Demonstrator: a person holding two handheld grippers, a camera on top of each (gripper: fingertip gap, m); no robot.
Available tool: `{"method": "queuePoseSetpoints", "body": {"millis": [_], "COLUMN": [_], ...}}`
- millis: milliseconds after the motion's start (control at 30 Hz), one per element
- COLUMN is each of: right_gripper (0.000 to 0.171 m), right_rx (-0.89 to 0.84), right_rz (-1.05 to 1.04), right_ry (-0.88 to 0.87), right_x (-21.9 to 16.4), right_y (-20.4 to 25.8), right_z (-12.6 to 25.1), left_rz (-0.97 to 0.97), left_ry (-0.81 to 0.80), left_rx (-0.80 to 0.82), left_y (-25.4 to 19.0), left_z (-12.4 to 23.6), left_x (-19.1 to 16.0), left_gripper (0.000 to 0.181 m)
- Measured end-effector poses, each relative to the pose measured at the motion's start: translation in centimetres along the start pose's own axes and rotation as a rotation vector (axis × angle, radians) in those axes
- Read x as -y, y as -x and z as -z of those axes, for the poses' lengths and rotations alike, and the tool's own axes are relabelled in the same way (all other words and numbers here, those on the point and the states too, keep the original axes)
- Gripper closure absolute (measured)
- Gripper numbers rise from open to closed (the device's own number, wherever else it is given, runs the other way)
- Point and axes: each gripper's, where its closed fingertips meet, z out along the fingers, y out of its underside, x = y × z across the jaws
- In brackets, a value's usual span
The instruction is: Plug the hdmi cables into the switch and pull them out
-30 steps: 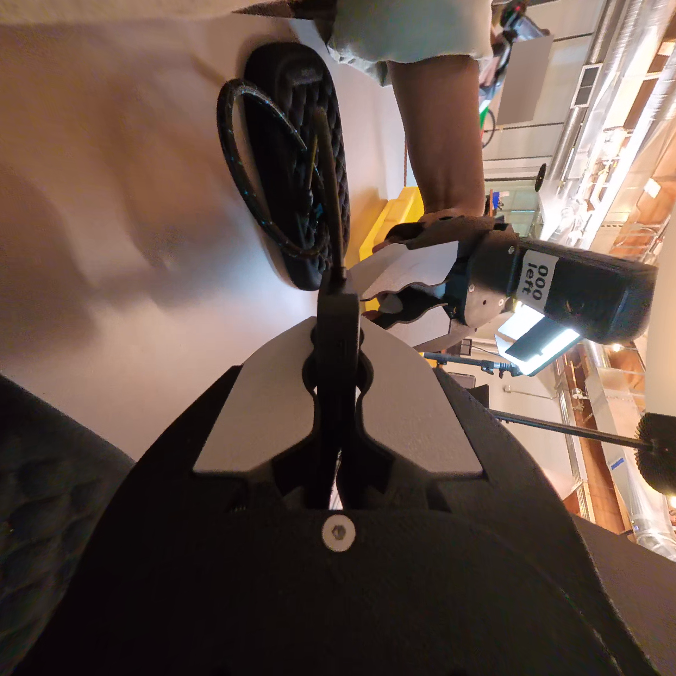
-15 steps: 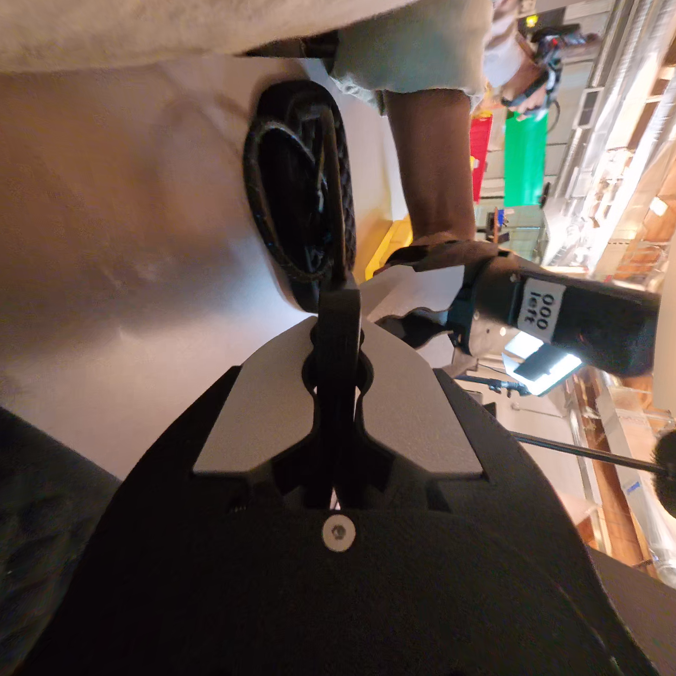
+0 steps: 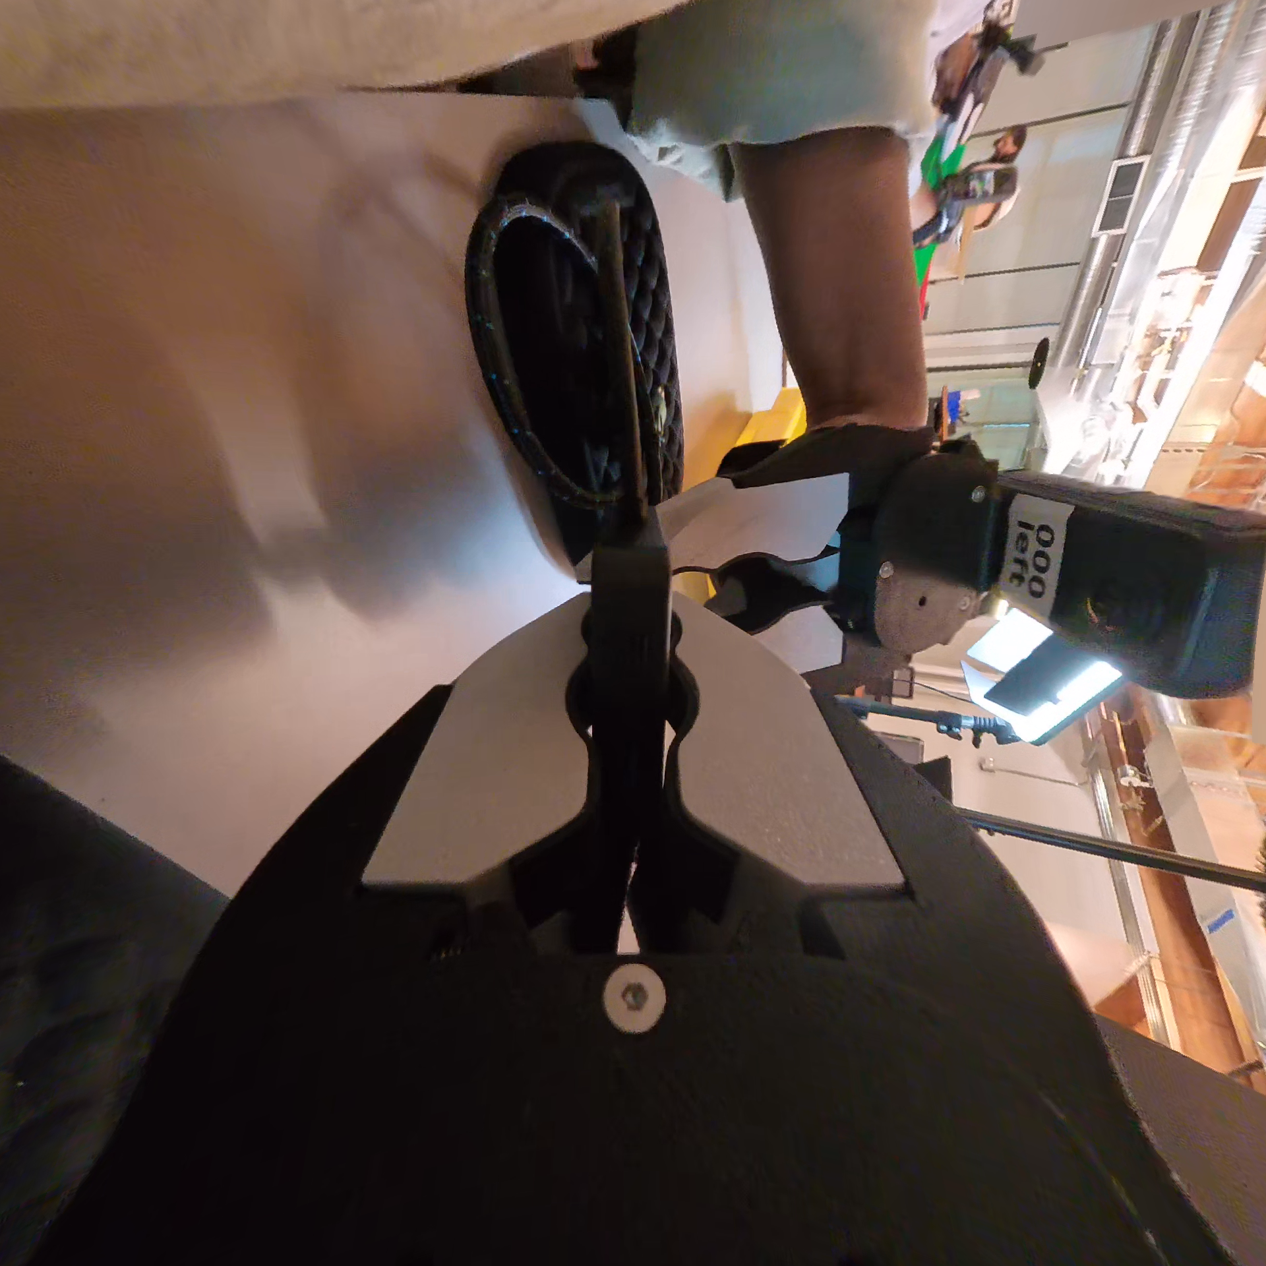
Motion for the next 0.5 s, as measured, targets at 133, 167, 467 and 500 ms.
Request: {"method": "queuePoseSetpoints", "body": {"millis": [133,167,467,500], "right_gripper": [0.156,0.156,0.157,0.157], "right_rx": [0.0,-0.003,-0.221,-0.283], "right_rz": [-0.042,-0.036,-0.261,-0.325], "right_ry": [-0.065,-0.057,-0.004,0.001], "right_x": [1.0,0.8,-2.2,-3.0], "right_y": [-0.2,-0.3,-3.5,-4.3], "right_z": [0.0,0.0,0.9,1.5], "left_rz": [-0.042,-0.031,0.101,0.114], "left_ry": [-0.004,-0.01,-0.223,-0.289], "left_rx": [-0.049,-0.05,0.26,0.372], "left_y": [-0.8,-0.6,3.9,5.0], "left_z": [-0.1,0.0,5.7,8.2], "left_x": [0.5,0.4,2.6,3.0], "left_gripper": [0.16,0.161,0.133,0.129]}}
